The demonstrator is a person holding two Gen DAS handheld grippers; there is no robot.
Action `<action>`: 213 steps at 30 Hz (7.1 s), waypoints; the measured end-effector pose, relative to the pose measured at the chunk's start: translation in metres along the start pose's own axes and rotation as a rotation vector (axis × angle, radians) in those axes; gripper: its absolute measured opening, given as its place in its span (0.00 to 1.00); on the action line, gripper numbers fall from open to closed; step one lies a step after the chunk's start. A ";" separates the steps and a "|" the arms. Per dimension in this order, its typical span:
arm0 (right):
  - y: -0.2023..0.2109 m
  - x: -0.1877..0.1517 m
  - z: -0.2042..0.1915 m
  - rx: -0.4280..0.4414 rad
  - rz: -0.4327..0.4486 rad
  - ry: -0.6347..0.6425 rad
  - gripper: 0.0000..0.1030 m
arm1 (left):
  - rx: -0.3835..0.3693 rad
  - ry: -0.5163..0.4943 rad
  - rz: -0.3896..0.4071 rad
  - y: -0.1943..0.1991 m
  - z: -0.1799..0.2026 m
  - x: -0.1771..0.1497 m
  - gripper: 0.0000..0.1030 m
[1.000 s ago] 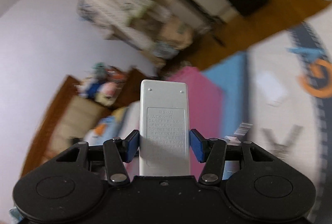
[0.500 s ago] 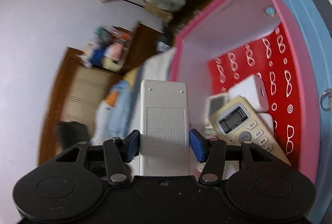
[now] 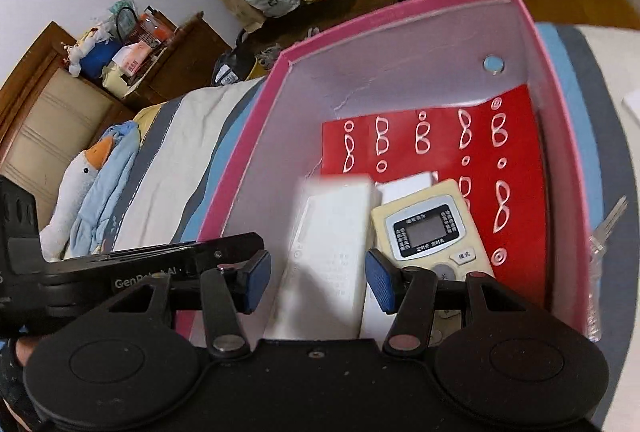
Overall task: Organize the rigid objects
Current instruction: 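Carry the white power bank into the pink box and open the right gripper, then grasp the bunch of silver keys on the bed with the right gripper, then carry the silver keys over the pink box and release them, then move the right gripper back toward the second key bunch on the bed, then grasp the second silver key bunch with the right gripper, then carry the keys into the pink box and open the right gripper, then move the right gripper to the white power bank and close on it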
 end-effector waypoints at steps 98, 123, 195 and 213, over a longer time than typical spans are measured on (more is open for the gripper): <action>0.062 0.031 -0.033 -0.065 0.069 0.270 0.27 | 0.057 -0.145 0.006 0.000 0.015 -0.009 0.09; 0.096 -0.050 0.134 -0.241 -0.091 0.256 0.49 | 0.094 -0.185 0.008 0.000 0.022 -0.012 0.10; 0.061 0.008 -0.029 -0.107 0.067 0.369 0.26 | 0.096 -0.155 0.014 -0.003 0.013 -0.009 0.07; 0.135 0.023 0.167 -0.377 0.040 0.165 0.40 | 0.116 -0.118 0.034 0.001 0.012 -0.008 0.05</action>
Point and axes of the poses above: each gripper's, at about its wrist camera, not at the fingertips, and y roughly against the way its jaws point, z to its right, x to its top, the point moved 6 cm from there along -y, roughly the way its jaws point, and after that the axes turned 12 degrees about y, right-handed, at the moved point
